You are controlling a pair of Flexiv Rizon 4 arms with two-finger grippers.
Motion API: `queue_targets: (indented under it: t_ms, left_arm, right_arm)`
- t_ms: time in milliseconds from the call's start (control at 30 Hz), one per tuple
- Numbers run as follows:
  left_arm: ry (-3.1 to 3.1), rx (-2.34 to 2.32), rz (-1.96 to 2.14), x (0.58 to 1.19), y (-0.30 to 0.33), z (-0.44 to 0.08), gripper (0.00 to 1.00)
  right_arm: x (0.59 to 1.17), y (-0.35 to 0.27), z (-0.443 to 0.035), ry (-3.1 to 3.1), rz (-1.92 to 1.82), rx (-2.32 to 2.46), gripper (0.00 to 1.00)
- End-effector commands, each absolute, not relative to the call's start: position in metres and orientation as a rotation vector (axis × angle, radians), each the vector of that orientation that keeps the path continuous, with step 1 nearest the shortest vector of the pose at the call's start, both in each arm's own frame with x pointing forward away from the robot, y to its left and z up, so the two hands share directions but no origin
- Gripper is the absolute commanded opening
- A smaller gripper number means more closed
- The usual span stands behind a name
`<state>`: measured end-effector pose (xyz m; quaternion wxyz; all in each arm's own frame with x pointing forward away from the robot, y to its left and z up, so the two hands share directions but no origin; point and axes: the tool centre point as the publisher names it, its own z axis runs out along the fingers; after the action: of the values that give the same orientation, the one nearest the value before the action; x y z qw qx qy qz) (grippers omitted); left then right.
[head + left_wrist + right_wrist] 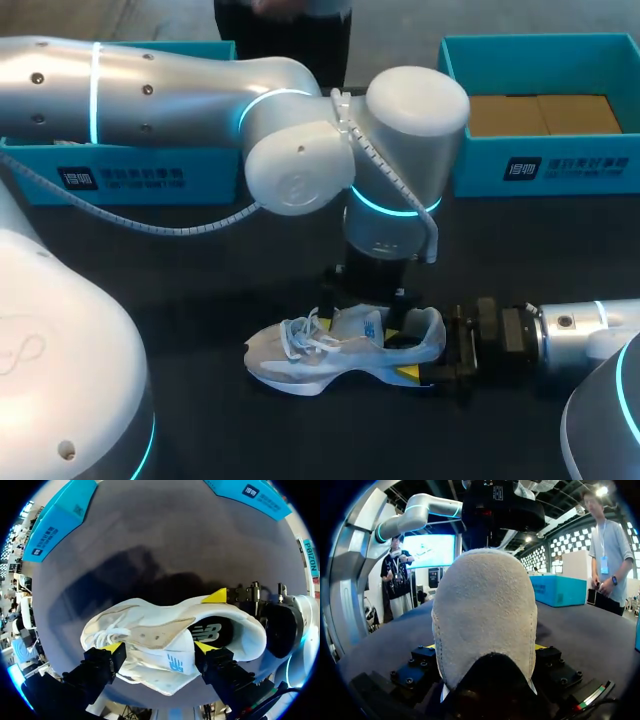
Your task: Take the shoe out of the shoebox, open the shoe tongue, remove and reinsert the insole, then place the shoe into the shoebox
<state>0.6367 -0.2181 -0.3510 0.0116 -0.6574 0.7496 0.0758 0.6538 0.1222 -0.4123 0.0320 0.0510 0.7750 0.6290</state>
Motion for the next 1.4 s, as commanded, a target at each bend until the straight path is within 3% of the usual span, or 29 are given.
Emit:
queue_targets:
  t_ms: [33, 267, 500, 567, 933, 1400]
  left_arm:
    - [2.332, -2.039, 0.255, 0.639, -0.220, -0.352, 0.81]
    - [2.332, -2.011, 0.260, 0.637, -0.217, -0.345, 0.65]
    - [2.341, -2.006, 0.255, 0.635, -0.215, -0.339, 0.58]
    - [2.342, -2.008, 0.250, 0.635, -0.213, -0.337, 0.50]
    - [2.366, -2.036, 0.200, 0.635, -0.206, -0.323, 0.49]
    - [2.387, -2.053, 0.177, 0.635, -0.198, -0.319, 0.29]
  right_arm:
    - [0.652, 0.123, -0.412, 2.386, 1.931, 0.161, 0.00]
    - [0.652, 0.123, -0.412, 2.386, 1.931, 0.161, 0.00]
    - [0.652, 0.123, -0.412, 2.386, 1.931, 0.161, 0.00]
    - [0.652, 0.123, -0.412, 2.386, 1.931, 0.161, 0.00]
    - [0.652, 0.123, -0.412, 2.386, 1.931, 0.161, 0.00]
    - [0.652, 0.123, -0.412, 2.386, 1.931, 0.161, 0.00]
